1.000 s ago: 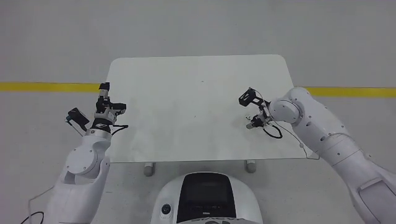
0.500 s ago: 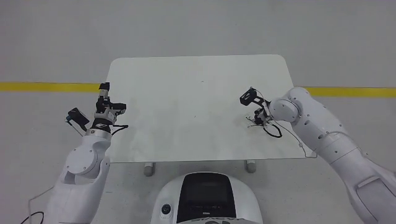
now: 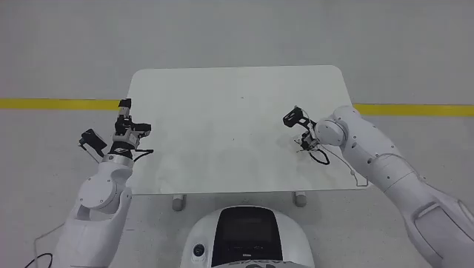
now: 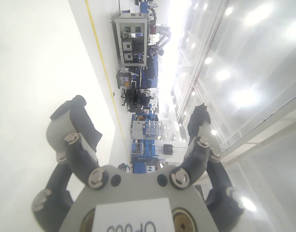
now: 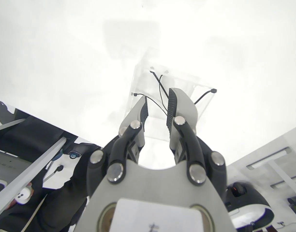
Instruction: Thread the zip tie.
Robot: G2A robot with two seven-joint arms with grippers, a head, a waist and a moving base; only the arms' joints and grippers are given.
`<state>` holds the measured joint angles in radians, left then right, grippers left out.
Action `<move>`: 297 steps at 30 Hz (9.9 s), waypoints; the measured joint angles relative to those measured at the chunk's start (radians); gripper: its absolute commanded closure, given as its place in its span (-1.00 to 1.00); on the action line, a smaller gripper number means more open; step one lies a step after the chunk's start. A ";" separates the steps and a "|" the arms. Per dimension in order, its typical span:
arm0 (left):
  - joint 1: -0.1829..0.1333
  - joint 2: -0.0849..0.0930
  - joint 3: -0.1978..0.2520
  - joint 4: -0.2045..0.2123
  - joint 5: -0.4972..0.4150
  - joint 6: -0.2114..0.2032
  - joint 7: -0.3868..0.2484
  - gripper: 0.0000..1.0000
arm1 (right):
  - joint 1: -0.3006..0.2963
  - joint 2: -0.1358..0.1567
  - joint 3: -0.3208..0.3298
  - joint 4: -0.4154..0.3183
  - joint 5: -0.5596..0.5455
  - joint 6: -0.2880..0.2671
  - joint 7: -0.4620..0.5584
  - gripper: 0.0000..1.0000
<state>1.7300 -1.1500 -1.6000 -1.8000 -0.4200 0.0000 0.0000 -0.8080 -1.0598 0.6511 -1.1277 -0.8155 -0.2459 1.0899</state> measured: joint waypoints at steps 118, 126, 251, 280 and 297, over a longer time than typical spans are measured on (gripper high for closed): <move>0.000 0.000 0.000 0.000 0.000 0.000 0.000 -1.00 | -0.217 0.178 0.298 -0.244 0.425 -0.094 -0.125 1.00; 0.000 0.000 0.000 0.000 0.000 0.000 0.000 -1.00 | -0.197 0.223 0.263 -0.297 0.624 -0.094 -0.068 1.00; 0.004 0.005 0.224 -0.124 0.275 0.057 -0.283 -1.00 | -0.544 0.064 0.602 -0.282 1.420 -0.075 -0.231 1.00; -0.188 -0.028 0.573 -0.060 0.323 0.073 -0.421 -1.00 | -0.578 0.036 0.566 -0.285 1.399 -0.092 -0.330 1.00; -0.296 -0.051 0.695 0.002 0.343 0.051 -0.433 -1.00 | -0.575 0.021 0.537 -0.269 1.377 -0.081 -0.379 1.00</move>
<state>1.4342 -1.2011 -0.9045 -1.7982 -0.0771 0.0512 -0.4327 -1.3831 -1.0391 1.1882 -1.3966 0.5611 -0.3267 0.7105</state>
